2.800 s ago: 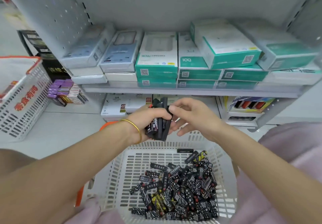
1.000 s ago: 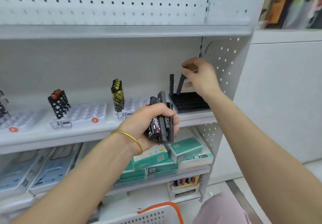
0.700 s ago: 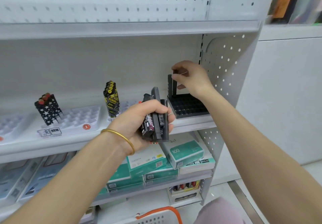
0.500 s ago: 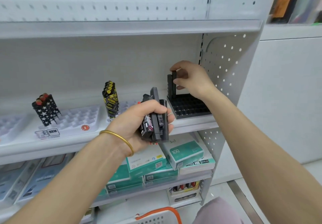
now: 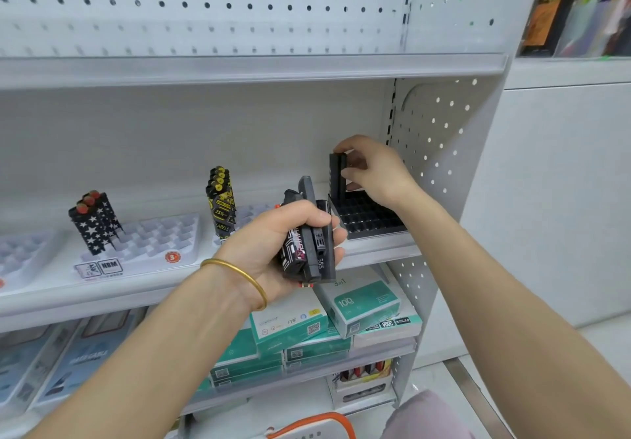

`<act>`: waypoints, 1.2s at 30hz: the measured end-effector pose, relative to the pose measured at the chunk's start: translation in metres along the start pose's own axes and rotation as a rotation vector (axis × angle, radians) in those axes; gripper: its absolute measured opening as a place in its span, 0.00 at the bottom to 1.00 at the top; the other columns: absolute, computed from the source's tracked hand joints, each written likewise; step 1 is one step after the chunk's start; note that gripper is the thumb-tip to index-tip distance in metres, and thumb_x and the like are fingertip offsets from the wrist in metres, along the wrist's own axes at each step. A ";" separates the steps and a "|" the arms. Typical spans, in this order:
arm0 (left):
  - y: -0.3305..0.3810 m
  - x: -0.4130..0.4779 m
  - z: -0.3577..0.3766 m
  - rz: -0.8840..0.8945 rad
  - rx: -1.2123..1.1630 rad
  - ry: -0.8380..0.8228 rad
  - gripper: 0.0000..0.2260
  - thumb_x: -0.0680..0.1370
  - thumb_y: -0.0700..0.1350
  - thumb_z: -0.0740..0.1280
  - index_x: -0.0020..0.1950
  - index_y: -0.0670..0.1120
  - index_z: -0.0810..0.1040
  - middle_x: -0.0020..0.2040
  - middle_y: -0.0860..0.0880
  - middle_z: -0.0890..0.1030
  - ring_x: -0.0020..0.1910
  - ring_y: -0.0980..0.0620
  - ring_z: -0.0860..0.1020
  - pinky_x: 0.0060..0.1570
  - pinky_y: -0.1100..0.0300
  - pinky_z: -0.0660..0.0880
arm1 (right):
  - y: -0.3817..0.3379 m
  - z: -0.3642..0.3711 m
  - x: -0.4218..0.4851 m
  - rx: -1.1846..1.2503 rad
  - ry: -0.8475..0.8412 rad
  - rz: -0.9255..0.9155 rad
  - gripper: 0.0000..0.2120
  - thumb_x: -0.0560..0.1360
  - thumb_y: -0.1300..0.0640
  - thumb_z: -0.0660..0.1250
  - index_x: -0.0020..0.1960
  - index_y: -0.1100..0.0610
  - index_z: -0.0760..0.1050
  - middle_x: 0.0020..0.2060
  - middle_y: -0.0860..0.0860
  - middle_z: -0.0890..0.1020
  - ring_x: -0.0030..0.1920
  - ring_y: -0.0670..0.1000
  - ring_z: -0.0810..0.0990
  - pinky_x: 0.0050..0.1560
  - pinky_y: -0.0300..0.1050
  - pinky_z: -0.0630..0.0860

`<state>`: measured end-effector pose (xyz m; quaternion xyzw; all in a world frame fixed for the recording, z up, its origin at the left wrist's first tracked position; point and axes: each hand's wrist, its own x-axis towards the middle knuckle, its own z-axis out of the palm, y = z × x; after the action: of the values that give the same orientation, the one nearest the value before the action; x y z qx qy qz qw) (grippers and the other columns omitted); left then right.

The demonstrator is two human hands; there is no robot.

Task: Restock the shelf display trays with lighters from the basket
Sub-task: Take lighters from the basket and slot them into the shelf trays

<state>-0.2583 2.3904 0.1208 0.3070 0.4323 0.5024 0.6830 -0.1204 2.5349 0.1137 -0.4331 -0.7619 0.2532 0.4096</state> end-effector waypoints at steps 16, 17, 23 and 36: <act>0.004 0.013 0.008 0.023 -0.093 -0.015 0.05 0.75 0.39 0.63 0.46 0.39 0.78 0.40 0.44 0.80 0.37 0.50 0.80 0.42 0.55 0.80 | -0.049 -0.030 -0.068 0.288 -0.269 0.121 0.13 0.79 0.53 0.61 0.51 0.61 0.79 0.38 0.55 0.78 0.35 0.50 0.76 0.31 0.40 0.76; 0.004 0.014 0.009 0.025 -0.093 -0.026 0.05 0.75 0.39 0.63 0.46 0.39 0.78 0.39 0.44 0.80 0.38 0.51 0.79 0.44 0.55 0.79 | -0.049 -0.029 -0.069 0.269 -0.298 0.122 0.14 0.79 0.51 0.61 0.49 0.60 0.79 0.38 0.55 0.78 0.36 0.50 0.75 0.31 0.40 0.75; 0.009 0.018 0.019 0.044 -0.035 -0.019 0.07 0.76 0.39 0.61 0.41 0.39 0.77 0.32 0.45 0.79 0.31 0.53 0.79 0.45 0.57 0.77 | -0.047 -0.018 -0.063 0.169 -0.246 0.119 0.12 0.78 0.54 0.63 0.46 0.63 0.79 0.30 0.48 0.77 0.34 0.45 0.74 0.30 0.37 0.70; 0.013 0.035 0.029 0.074 0.102 0.054 0.05 0.75 0.38 0.62 0.41 0.41 0.75 0.31 0.46 0.78 0.33 0.51 0.76 0.40 0.57 0.78 | -0.040 -0.020 -0.053 0.644 -0.077 0.221 0.12 0.78 0.68 0.57 0.54 0.58 0.76 0.33 0.56 0.76 0.22 0.45 0.73 0.20 0.35 0.66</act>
<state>-0.2338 2.4284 0.1345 0.3435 0.4641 0.5126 0.6355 -0.1066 2.4697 0.1328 -0.3518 -0.6063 0.5397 0.4662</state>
